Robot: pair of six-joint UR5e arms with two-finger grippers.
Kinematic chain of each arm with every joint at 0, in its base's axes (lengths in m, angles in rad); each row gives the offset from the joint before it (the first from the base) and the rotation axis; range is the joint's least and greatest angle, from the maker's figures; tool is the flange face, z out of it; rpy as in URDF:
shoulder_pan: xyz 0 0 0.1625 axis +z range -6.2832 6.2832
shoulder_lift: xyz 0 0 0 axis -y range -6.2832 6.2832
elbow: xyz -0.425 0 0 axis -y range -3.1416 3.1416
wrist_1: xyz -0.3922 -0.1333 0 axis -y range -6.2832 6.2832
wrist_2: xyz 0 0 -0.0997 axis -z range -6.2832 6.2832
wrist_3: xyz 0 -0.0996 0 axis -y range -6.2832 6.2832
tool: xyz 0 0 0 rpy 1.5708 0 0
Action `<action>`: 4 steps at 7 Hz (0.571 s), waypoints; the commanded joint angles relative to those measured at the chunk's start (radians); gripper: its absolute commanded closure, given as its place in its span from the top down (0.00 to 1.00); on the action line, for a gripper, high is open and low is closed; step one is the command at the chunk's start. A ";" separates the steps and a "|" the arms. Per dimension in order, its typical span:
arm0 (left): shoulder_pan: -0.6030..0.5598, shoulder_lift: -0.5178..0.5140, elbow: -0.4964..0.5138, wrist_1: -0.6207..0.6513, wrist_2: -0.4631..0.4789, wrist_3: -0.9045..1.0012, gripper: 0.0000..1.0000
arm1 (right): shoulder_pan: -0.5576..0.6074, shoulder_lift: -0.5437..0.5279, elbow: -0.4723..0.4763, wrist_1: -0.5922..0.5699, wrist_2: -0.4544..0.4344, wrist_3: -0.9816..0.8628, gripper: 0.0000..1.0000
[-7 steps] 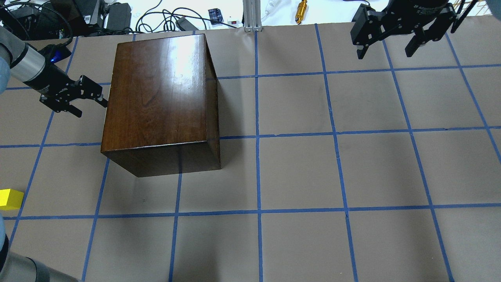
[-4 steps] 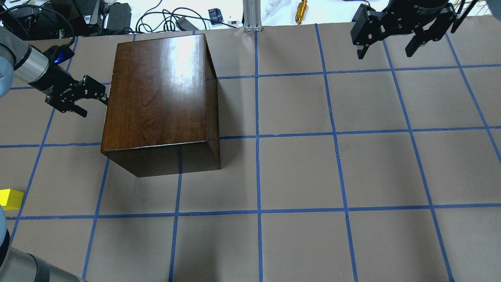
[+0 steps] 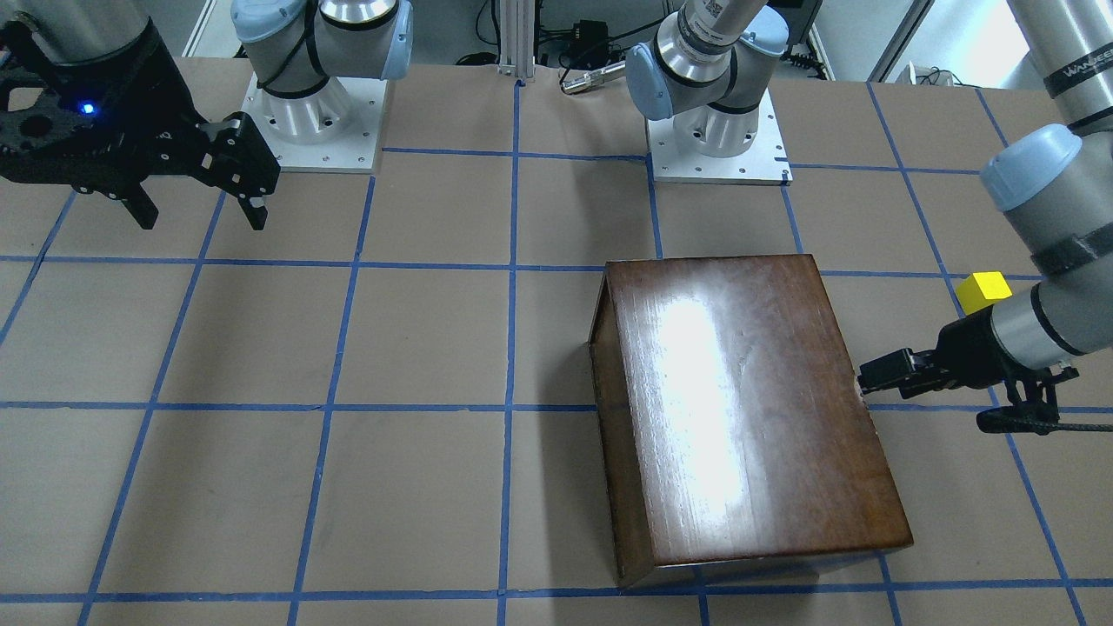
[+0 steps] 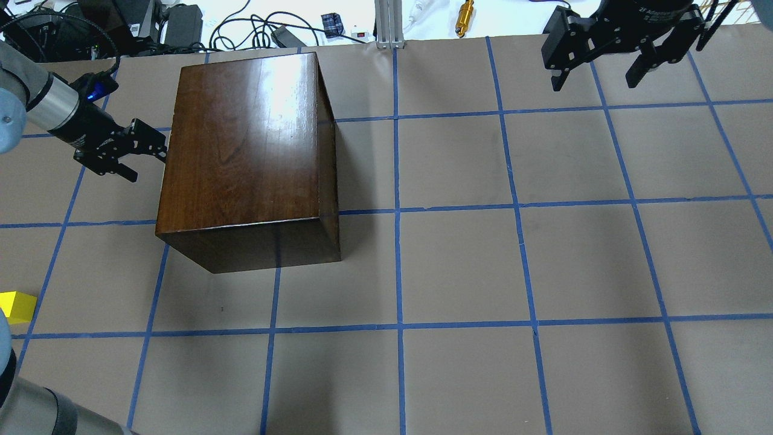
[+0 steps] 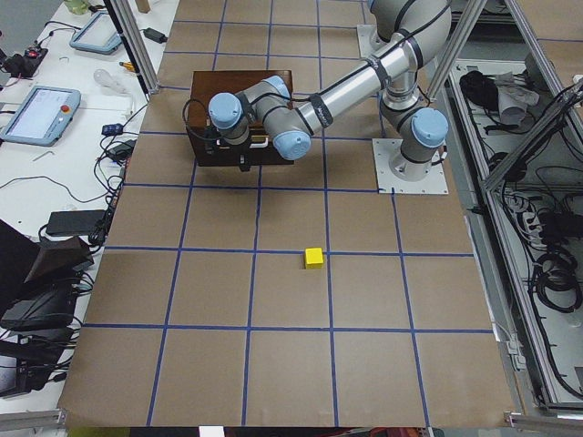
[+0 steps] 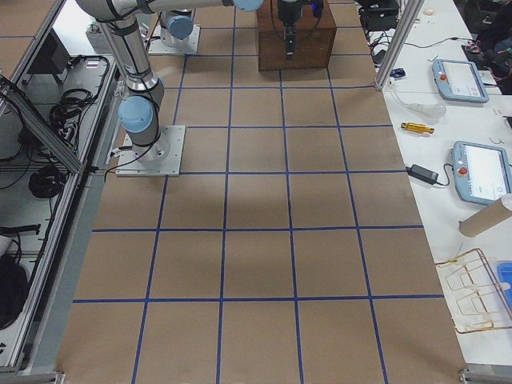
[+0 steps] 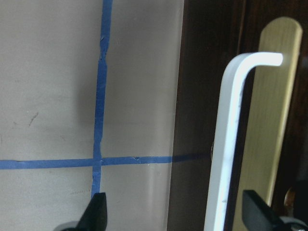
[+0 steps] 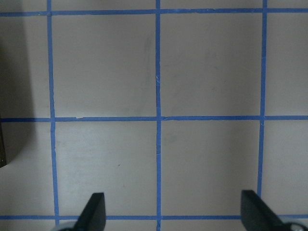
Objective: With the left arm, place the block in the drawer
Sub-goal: 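Lower the left gripper and hook the white drawer handle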
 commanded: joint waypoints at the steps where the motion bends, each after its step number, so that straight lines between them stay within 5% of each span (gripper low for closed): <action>1: 0.000 -0.007 -0.029 0.045 0.001 0.001 1.00 | -0.001 0.001 0.000 0.000 -0.001 0.000 1.00; 4: 0.000 -0.014 -0.030 0.048 0.001 0.001 1.00 | -0.001 -0.001 0.000 0.000 0.001 0.000 1.00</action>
